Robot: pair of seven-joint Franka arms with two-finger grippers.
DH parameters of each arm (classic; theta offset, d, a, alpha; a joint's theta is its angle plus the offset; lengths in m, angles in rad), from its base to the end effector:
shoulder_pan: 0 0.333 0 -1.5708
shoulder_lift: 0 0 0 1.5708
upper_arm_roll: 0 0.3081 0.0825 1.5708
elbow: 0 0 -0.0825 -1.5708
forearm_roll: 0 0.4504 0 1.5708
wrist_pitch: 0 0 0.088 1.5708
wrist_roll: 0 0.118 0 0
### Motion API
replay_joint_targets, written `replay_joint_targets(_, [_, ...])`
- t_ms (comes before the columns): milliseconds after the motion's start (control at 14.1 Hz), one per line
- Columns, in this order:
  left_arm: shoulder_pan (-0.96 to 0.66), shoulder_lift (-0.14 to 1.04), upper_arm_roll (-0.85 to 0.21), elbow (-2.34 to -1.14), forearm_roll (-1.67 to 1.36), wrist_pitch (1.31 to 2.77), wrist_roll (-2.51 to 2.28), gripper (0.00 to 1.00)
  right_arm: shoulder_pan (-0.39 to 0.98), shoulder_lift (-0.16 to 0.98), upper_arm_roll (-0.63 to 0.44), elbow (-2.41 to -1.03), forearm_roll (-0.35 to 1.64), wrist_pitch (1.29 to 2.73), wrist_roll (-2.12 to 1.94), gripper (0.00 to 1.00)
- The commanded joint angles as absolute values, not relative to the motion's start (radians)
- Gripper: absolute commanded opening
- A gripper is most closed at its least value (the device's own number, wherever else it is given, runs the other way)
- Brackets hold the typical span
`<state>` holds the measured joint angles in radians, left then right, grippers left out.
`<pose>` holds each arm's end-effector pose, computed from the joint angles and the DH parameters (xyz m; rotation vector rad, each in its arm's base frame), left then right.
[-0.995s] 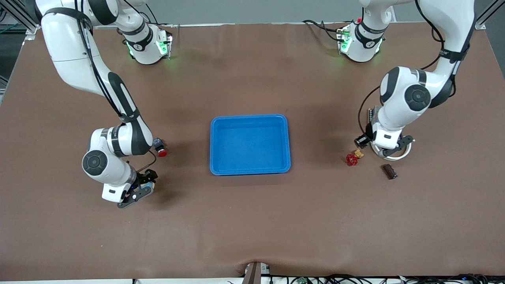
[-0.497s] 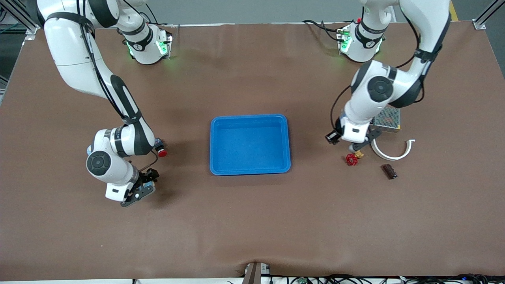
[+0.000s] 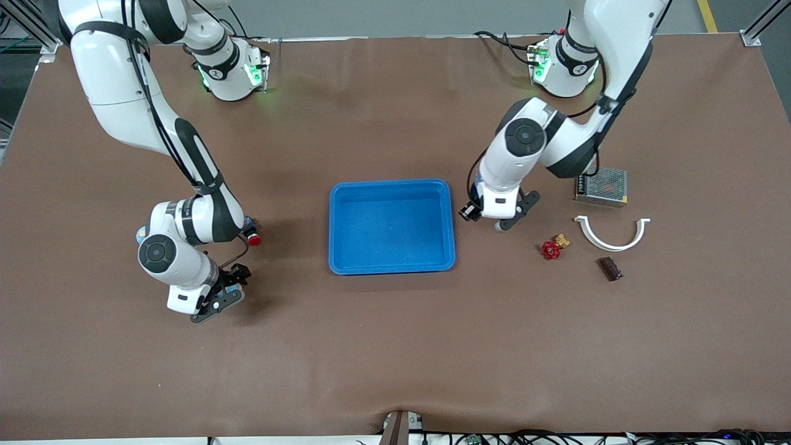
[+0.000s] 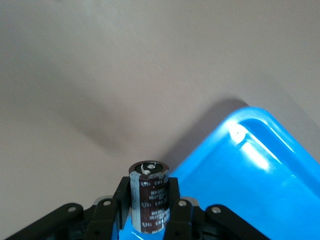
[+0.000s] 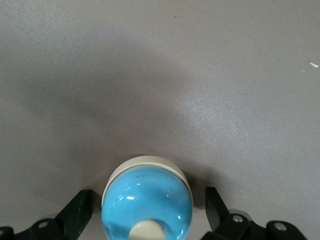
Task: Place electrolytic capacitor and blue bell in tray
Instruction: 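Place the capacitor in the tray while the right gripper lifts the bell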
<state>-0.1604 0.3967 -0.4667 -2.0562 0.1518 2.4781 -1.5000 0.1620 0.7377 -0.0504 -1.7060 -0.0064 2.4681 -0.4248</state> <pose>0.5185 -0.3788 0.2010 2.8026 1.1749 -0.0457 0.7074 0.0806 0.0982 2.9817 0.8491 0.0294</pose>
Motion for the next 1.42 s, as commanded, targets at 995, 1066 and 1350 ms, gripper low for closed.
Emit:
replay_joint_targets(995, [-0.437, 0.684, -0.345, -1.81, 0.255, 2.442, -1.862, 0.48, 0.169, 0.704, -0.037, -1.565, 0.172, 2.22, -0.353, 0.38])
replay_joint_targets(1066, [-0.437, 0.681, -0.345, -1.807, 0.255, 2.428, -1.862, 0.78, 0.185, 0.698, -0.037, -1.554, 0.179, 2.191, -0.307, 0.38])
replay_joint_targets(1350, [-0.436, 0.672, -0.345, -1.725, 0.256, 2.311, -1.861, 1.0, 0.287, 0.644, -0.037, -1.552, 0.178, 2.112, -0.059, 0.38])
